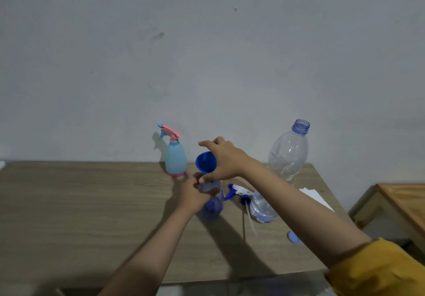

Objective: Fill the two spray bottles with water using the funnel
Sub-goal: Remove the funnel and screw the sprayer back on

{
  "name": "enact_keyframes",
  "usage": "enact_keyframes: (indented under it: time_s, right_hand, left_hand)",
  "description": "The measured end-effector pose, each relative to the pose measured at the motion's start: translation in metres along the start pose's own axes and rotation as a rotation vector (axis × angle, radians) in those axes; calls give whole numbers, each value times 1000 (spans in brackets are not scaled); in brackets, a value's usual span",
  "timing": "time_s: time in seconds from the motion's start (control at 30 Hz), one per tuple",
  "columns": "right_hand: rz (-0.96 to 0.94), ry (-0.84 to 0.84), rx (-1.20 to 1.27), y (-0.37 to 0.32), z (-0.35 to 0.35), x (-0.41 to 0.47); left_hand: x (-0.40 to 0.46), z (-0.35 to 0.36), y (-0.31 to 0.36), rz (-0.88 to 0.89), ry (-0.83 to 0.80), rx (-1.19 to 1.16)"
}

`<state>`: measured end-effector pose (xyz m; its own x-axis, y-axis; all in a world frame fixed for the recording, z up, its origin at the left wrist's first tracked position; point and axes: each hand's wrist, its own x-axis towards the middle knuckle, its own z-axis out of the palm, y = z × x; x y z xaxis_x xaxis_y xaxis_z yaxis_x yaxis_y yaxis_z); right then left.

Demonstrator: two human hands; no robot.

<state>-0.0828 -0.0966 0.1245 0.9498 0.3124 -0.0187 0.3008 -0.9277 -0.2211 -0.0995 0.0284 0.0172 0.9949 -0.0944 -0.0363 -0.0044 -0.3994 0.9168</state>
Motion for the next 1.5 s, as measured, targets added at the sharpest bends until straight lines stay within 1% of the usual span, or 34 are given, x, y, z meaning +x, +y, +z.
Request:
enact_keyframes:
  time_s: [0.03, 0.1, 0.23, 0.3, 0.4, 0.53, 0.6, 0.7, 0.8, 0.87, 0.93, 1.07, 1.13, 1.23, 1.33, 1.4, 1.43, 1.5]
  right_hand:
    - [13, -41, -28, -1, 2, 5]
    - [22, -58, -65, -4, 4, 11]
    - [23, 25, 27, -5, -2, 6]
    - [9, 82, 144, -4, -5, -4]
    - [38, 172, 415, -1, 6, -23]
    - [203, 384, 806, 3, 63, -43]
    - [336, 442, 876, 2, 99, -51]
    - [469, 492, 864, -2, 154, -62]
    - [488, 561, 828, -8, 195, -71]
    - [495, 595, 823, -11, 210, -76]
    - [495, 590, 806, -12, 219, -77]
    - [495, 511, 757, -9, 233, -72]
    - [485, 492, 740, -7, 235, -71]
    - [401, 483, 743, -7, 228, -77]
    - [221, 575, 640, -3, 206, -83]
    - [119, 674, 575, 3, 186, -78]
    - [101, 728, 562, 9, 176, -72]
    - [177, 776, 567, 20, 156, -53]
  left_hand:
    - [0, -1, 0, -6, -1, 12]
    - [1, -3, -1, -1, -13, 33]
    - [1, -18, -12, 27, -33, 40]
    - [1, -30, -21, 47, -33, 18]
    - [2, -48, -36, 45, -36, -18]
    - [2, -69, -52, 47, 15, -30]
    - [1, -77, -59, 44, 34, -34]
    - [-1, -85, -66, 51, 46, -30]
    - [-5, -86, -70, 56, 40, -40]
    - [-9, -83, -70, 43, 50, -55]
    - [-11, -79, -71, 36, 61, -76]
    - [-12, -78, -77, 34, 83, -68]
    - [-13, -77, -78, 44, 92, -88]
    - [-14, -75, -80, 55, 96, -113]
    - [-15, -74, -83, 44, 93, -111]
    - [-15, -74, -84, 43, 99, -143]
    - [-16, -73, -83, 46, 105, -153]
    - [-15, -73, -83, 57, 119, -165]
